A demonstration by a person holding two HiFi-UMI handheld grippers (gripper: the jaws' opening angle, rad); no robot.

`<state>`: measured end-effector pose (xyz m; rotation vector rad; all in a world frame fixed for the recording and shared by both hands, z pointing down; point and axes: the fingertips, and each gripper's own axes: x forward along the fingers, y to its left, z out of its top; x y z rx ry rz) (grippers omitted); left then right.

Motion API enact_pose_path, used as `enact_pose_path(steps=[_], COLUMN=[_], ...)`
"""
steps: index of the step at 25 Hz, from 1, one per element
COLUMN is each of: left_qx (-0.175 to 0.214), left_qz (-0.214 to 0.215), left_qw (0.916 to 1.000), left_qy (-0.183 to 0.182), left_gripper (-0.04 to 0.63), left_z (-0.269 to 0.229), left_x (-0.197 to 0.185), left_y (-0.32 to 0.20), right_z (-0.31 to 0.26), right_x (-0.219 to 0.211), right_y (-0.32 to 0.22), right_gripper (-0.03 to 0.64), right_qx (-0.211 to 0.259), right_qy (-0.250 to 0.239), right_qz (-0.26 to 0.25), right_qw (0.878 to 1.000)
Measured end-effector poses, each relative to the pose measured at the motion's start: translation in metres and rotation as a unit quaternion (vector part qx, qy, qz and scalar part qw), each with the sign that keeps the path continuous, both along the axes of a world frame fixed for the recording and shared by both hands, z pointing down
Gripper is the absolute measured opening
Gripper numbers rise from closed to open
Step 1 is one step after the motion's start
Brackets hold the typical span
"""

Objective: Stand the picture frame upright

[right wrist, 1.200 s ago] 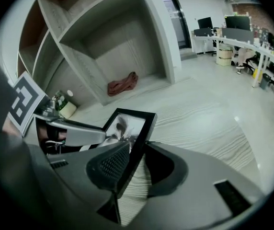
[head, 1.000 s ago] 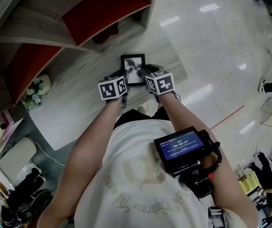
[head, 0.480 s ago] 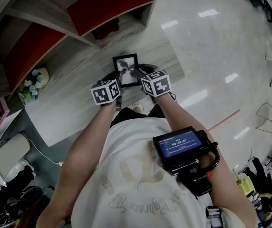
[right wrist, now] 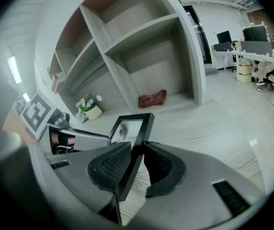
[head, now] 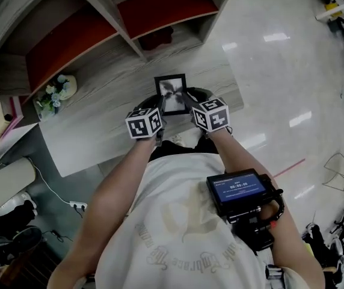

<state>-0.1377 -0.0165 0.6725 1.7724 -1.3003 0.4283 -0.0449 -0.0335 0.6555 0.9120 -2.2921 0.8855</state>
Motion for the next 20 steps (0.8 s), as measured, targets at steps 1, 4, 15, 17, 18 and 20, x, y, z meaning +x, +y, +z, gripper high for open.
enact_pose_path(steps=[1,4,15,17,18,20], left_qx=[0.002,0.011,0.049,0.055,0.057,0.061], left_qz=[-0.002,-0.008,-0.018,-0.022,-0.024,-0.027], left_qw=[1.0,0.9999,0.9986,0.9983,0.9981,0.9978], left_qy=[0.0,-0.001,-0.001,-0.002,-0.002,-0.002], left_gripper=[0.101,0.103,0.103,0.103,0.103,0.103], left_z=[-0.002,-0.01,-0.035,-0.039,-0.041,-0.045], left_x=[-0.001,-0.009,-0.042,-0.046,-0.047,-0.047], left_y=[0.003,0.009,0.023,0.024,0.025,0.026], right_z=[-0.003,-0.01,-0.035,-0.04,-0.042,-0.046], right_x=[-0.001,-0.009,-0.044,-0.048,-0.049,-0.049], right_y=[0.002,0.008,0.017,0.018,0.019,0.019], right_gripper=[0.089,0.089,0.089,0.088,0.087,0.089], right_qx=[0.003,0.014,0.053,0.061,0.064,0.071], right_qy=[-0.001,-0.004,-0.01,-0.012,-0.013,-0.015], right_qz=[-0.002,-0.01,-0.051,-0.056,-0.059,-0.066], right_qw=[1.0,1.0,0.997,0.997,0.996,0.995])
